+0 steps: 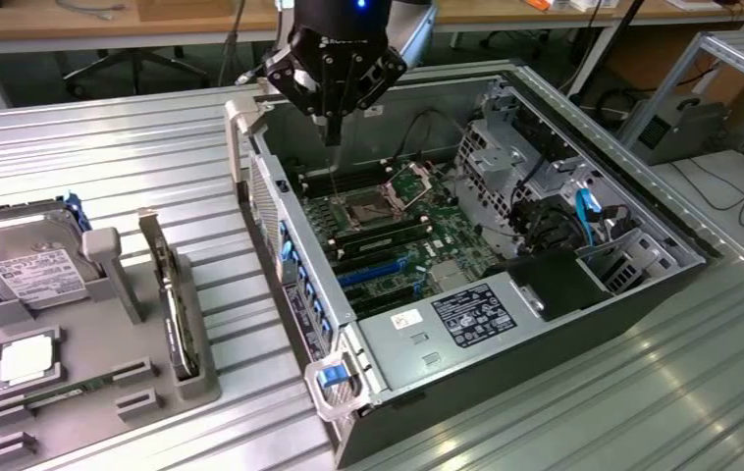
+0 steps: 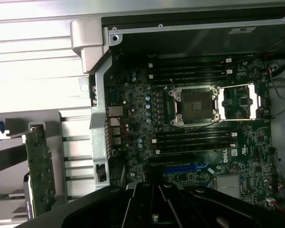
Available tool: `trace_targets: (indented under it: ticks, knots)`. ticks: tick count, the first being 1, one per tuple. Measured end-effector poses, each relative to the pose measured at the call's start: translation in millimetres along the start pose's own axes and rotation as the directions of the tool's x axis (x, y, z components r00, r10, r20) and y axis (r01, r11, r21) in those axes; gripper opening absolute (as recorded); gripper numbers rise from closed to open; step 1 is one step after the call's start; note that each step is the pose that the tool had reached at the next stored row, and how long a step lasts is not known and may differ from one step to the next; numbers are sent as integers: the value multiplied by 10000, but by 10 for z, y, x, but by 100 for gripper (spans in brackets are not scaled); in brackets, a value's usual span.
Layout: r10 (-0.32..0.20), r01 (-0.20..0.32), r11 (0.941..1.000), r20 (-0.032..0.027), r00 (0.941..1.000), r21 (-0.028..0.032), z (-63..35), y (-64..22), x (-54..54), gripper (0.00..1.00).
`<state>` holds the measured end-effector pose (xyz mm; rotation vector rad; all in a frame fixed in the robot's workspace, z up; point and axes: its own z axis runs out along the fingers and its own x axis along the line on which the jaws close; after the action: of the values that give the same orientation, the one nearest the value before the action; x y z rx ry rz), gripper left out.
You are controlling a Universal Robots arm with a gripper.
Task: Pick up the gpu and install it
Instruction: 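Reach for the gpu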
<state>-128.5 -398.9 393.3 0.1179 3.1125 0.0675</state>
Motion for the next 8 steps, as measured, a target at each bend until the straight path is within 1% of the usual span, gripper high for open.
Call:
trace_targets:
  ticks: [1,8]
  knots:
    - [0,0,10000,0,10000,0,0,-1,18,11]
    - [1,-1,10000,1,10000,-1,-5,-19,251,11]
